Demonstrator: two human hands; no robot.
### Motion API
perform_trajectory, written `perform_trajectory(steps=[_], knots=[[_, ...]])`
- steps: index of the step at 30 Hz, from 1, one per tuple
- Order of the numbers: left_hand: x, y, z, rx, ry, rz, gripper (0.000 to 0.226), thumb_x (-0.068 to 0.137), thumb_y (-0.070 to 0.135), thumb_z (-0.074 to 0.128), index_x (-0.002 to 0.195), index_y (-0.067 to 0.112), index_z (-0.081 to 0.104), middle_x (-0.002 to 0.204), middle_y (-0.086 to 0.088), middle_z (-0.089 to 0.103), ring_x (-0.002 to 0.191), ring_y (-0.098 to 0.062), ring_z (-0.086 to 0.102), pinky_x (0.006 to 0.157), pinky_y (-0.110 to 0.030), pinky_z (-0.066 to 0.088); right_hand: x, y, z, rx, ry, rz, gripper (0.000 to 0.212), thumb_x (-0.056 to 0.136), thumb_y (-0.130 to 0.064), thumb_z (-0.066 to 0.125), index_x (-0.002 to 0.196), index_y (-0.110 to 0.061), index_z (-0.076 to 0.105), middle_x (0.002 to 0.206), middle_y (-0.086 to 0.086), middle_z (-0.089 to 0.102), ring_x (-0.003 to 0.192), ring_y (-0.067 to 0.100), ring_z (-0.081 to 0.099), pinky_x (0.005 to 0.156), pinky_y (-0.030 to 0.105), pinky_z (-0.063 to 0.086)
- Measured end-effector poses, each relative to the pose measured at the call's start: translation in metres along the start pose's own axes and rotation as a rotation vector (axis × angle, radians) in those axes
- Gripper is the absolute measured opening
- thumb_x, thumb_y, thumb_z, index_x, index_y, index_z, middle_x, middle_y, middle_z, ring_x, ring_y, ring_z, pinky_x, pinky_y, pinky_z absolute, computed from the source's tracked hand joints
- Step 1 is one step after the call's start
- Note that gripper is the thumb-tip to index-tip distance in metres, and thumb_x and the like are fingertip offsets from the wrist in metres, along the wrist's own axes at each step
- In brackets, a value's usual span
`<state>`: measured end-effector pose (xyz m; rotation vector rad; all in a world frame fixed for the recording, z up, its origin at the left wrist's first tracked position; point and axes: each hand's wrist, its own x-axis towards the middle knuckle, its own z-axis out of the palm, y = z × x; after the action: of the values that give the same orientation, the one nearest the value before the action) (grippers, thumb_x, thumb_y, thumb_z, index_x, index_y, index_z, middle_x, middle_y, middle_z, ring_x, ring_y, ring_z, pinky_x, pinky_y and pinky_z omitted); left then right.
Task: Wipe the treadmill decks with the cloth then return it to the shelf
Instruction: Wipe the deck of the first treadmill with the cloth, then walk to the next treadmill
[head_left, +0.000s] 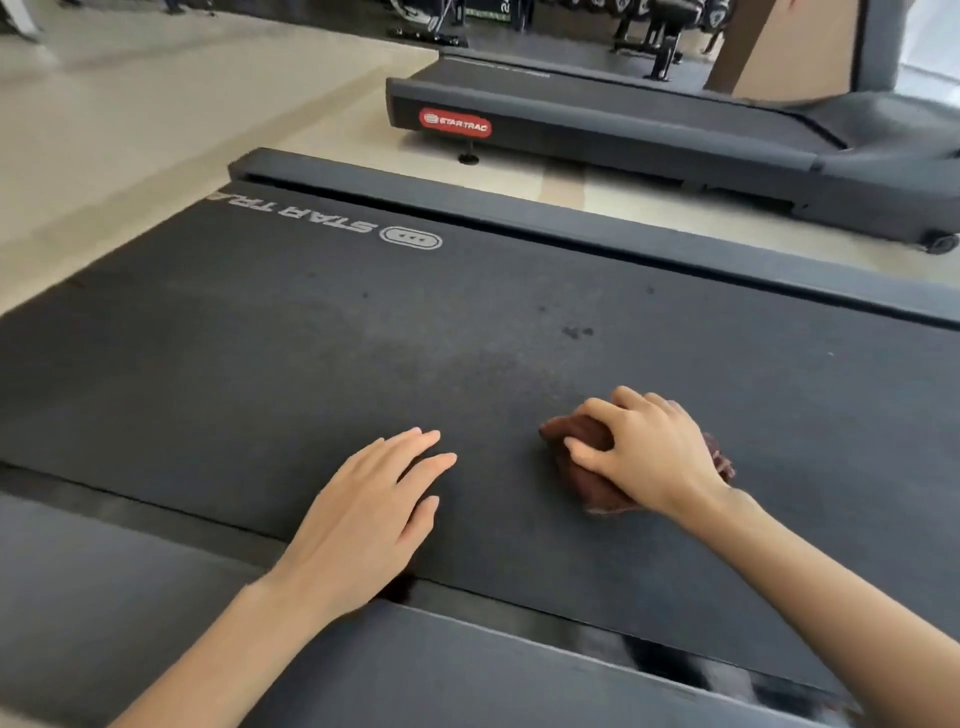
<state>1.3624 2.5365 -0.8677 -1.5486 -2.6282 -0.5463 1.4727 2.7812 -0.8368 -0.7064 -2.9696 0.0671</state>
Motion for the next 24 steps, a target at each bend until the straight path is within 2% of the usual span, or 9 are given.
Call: perform_trajectory(steps=[2, 6, 9, 13, 18, 24], knots=[[-0.021, -0.039, -0.023, 0.014, 0.031, -0.089, 0.036, 0.094, 0.027, 0.044, 0.125, 0.018, 0.058, 0.134, 0.001, 0.053, 0.126, -0.018, 0.048, 0.104, -0.032, 0.033, 0.011, -0.053, -0.018, -0.037, -0.003, -0.163, 0.041, 0.081, -0.062, 0.038, 0.106, -0.038, 0.06, 0.087, -0.007, 0.049, 0.085, 0.023, 0.054, 0.08, 0.033, 0.039], [-0.062, -0.102, -0.061, 0.078, 0.06, -0.233, 0.036, 0.091, 0.024, 0.055, 0.127, 0.017, 0.057, 0.133, 0.001, 0.054, 0.122, -0.019, 0.051, 0.098, -0.032, 0.039, 0.035, -0.159, -0.042, 0.128, 0.017, -0.296, 0.04, 0.076, -0.062, 0.039, 0.103, -0.041, 0.061, 0.09, -0.009, 0.056, 0.085, 0.022, 0.056, 0.075, 0.029, 0.037], [-0.088, -0.132, -0.087, 0.193, 0.046, -0.275, 0.039, 0.088, 0.03, 0.048, 0.121, 0.014, 0.062, 0.123, -0.005, 0.062, 0.114, -0.024, 0.058, 0.094, -0.037, 0.045, 0.052, -0.22, -0.049, 0.117, 0.041, -0.411, 0.036, 0.081, -0.058, 0.045, 0.107, -0.038, 0.06, 0.088, -0.01, 0.048, 0.083, 0.02, 0.052, 0.075, 0.029, 0.035], [-0.117, -0.145, -0.109, 0.301, 0.009, -0.337, 0.05, 0.086, 0.037, 0.034, 0.118, 0.012, 0.063, 0.118, -0.008, 0.064, 0.11, -0.027, 0.06, 0.093, -0.04, 0.047, 0.05, -0.265, -0.048, 0.134, 0.051, -0.528, 0.037, 0.081, -0.057, 0.045, 0.105, -0.035, 0.061, 0.086, -0.011, 0.046, 0.076, 0.015, 0.041, 0.074, 0.028, 0.032], [-0.162, -0.142, -0.111, 0.309, 0.03, -0.523, 0.05, 0.086, 0.038, 0.035, 0.117, 0.012, 0.064, 0.118, -0.009, 0.064, 0.112, -0.028, 0.059, 0.095, -0.042, 0.046, 0.03, -0.3, -0.034, 0.249, 0.019, -0.593, 0.032, 0.079, -0.053, 0.051, 0.1, -0.033, 0.065, 0.087, -0.007, 0.055, 0.08, 0.02, 0.051, 0.079, 0.034, 0.042], [-0.235, -0.138, -0.112, 0.345, 0.044, -0.815, 0.051, 0.087, 0.042, 0.033, 0.125, 0.016, 0.058, 0.124, -0.009, 0.061, 0.116, -0.028, 0.056, 0.098, -0.043, 0.043, 0.017, -0.369, -0.005, 0.293, -0.034, -0.858, 0.027, 0.078, -0.045, 0.064, 0.099, -0.029, 0.067, 0.087, -0.004, 0.058, 0.081, 0.022, 0.053, 0.078, 0.037, 0.042]])
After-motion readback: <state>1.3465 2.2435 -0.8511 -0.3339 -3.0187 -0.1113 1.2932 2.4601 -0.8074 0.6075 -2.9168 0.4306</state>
